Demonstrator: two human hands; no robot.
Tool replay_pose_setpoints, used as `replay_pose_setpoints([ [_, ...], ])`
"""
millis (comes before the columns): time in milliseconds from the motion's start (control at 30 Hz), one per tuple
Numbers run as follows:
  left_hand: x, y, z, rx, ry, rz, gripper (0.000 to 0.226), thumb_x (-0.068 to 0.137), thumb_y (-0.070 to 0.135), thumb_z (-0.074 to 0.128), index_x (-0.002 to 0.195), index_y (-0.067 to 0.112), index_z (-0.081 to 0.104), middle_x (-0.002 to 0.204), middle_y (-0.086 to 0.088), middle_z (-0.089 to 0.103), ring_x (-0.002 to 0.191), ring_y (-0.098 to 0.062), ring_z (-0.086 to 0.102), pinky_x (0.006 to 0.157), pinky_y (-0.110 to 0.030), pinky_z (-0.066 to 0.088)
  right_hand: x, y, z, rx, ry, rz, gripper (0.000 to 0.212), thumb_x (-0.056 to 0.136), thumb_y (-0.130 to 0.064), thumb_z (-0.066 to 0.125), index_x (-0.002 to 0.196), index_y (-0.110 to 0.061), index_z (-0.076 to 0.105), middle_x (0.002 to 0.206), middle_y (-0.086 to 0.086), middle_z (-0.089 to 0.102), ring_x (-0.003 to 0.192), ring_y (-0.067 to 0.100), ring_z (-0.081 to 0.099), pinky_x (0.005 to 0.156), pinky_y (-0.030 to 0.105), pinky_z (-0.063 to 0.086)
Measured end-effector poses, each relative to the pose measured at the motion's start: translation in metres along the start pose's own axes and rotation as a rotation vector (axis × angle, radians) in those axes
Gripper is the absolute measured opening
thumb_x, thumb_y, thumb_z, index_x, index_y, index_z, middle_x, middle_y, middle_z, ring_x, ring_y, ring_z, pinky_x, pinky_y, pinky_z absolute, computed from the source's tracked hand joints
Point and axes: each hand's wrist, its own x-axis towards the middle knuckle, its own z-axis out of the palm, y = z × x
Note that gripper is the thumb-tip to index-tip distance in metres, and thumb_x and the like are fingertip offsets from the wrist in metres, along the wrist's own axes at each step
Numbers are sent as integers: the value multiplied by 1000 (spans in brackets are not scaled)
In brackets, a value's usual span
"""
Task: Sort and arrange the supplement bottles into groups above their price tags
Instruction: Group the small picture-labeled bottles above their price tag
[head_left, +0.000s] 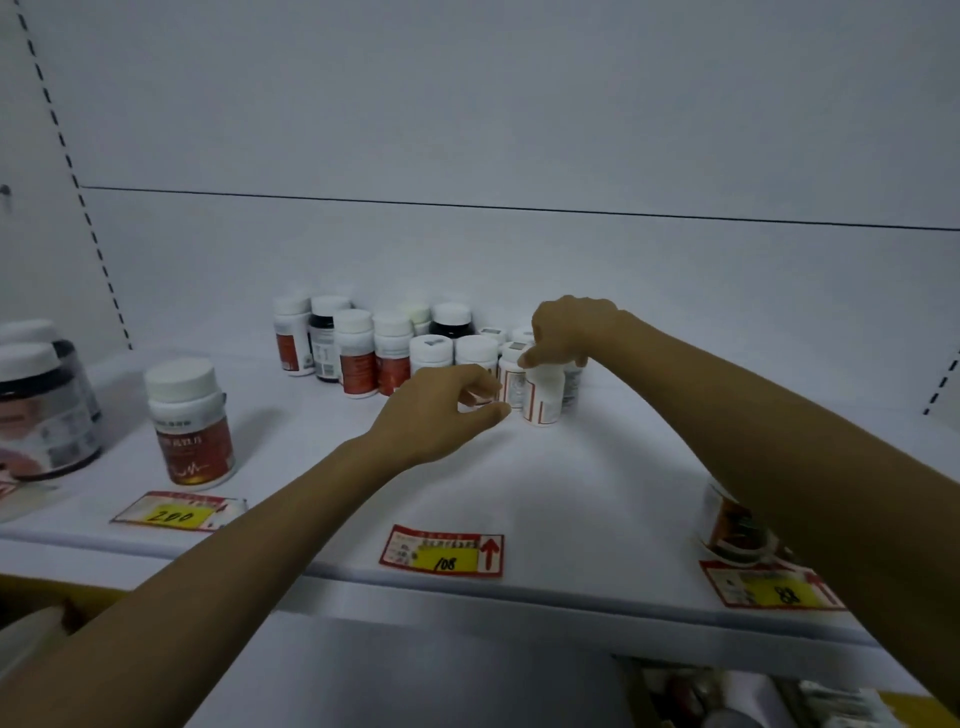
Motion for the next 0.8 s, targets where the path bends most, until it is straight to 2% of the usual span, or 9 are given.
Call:
replay_pose_setpoints([
  [133, 11, -15, 4, -30, -65, 28, 36, 85, 39, 61, 115, 19, 61, 115, 2, 66, 97, -9, 61, 87, -30, 53, 7, -5, 8, -23, -47, 90, 35, 85, -48, 61, 94, -15, 52, 89, 2, 59, 73, 19, 59, 75, 32, 48],
  [233, 20, -21, 9, -38, -92, 28, 42, 84, 42, 61, 120, 21, 56, 120, 1, 63, 100, -10, 59, 88, -29, 51, 11, -5, 7, 66, -100, 104, 36, 83, -38, 64, 104, -9, 59, 92, 5, 69, 74, 21, 69, 67, 31, 53],
  [333, 32, -22, 14, -110, -95, -21, 59, 82, 40, 65, 133, 21, 42, 134, -1, 54, 116, -17, 55, 95, -33, 47, 12, -1, -4, 284, -198, 57, 30, 82, -23, 69, 108, -12, 58, 103, 12, 68, 84, 25, 70, 65, 30, 56],
  [467, 34, -22, 23, -318, -205, -57, 69, 83, 29, 67, 140, 21, 29, 145, 0, 43, 129, -18, 45, 102, -34, 40, 1, 5, -18, 493, -312, -67, 31, 78, 3, 68, 96, -20, 58, 109, 13, 63, 91, 27, 66, 70, 29, 58],
  [600, 27, -25, 31, -476, -285, -59, 62, 84, 20, 66, 137, 20, 35, 143, 0, 44, 129, -17, 45, 103, -31, 38, -5, 1, -22, 583, -350, -150, 37, 77, 14, 61, 95, -19, 59, 117, 17, 58, 91, 24, 63, 67, 26, 58],
  [700, 29, -25, 30, -549, -240, -98, 58, 79, 22, 71, 130, 18, 43, 135, 0, 53, 111, -10, 53, 92, -24, 43, -8, -3, -22, 625, -323, -157, 36, 80, 12, 59, 97, -19, 58, 120, 14, 57, 93, 22, 62, 62, 22, 56],
  [800, 33, -25, 27, -490, -153, -113, 55, 71, 30, 77, 115, 19, 45, 124, -1, 59, 98, -10, 56, 82, -21, 47, -11, -2, -23, 701, -257, -104, 24, 85, -16, 67, 107, -21, 58, 113, 6, 62, 94, 20, 66, 70, 27, 59],
])
